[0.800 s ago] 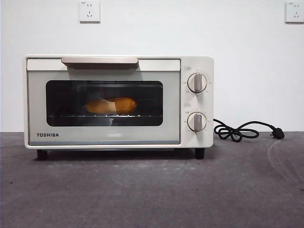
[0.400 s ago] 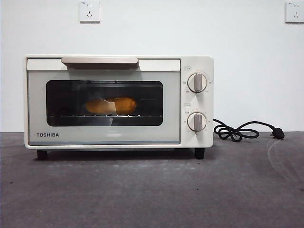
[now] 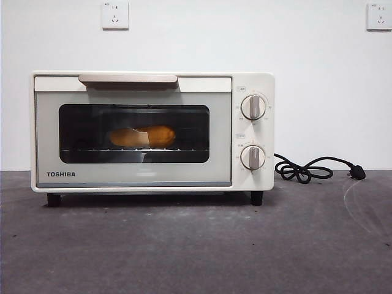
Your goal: Take the corn from the table,put the corn in the oven
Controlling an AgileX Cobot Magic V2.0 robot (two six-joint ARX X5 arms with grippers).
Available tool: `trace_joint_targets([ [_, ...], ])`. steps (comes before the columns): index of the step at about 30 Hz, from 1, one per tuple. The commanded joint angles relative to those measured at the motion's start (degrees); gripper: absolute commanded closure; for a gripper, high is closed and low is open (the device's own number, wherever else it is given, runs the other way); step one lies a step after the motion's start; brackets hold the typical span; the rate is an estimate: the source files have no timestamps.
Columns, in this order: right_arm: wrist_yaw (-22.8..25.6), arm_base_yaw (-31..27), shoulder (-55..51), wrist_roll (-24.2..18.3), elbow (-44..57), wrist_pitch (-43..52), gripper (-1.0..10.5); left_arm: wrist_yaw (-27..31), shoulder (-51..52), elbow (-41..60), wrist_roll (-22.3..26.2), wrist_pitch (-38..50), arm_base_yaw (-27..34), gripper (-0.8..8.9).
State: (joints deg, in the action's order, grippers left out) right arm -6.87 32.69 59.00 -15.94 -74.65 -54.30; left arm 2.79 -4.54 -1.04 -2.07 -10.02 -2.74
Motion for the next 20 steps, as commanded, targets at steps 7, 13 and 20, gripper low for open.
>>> trace_joint_targets([
  [7, -15.6, -24.5, -10.6, -0.7, 14.4, 20.9, 9.5, -0.2, -0.1, 0.4, 0.7, 0.6, 0.2, 8.17],
  [13, -12.3, -33.3, -23.6, 2.0, 33.6, 34.7, 9.5, -0.2, -0.1, 0.4, 0.7, 0.6, 0.2, 8.17],
  [20, -6.7, -34.6, -39.4, 4.3, 56.5, 53.0, 9.5, -0.2, -0.1, 0.4, 0.7, 0.6, 0.2, 8.17],
])
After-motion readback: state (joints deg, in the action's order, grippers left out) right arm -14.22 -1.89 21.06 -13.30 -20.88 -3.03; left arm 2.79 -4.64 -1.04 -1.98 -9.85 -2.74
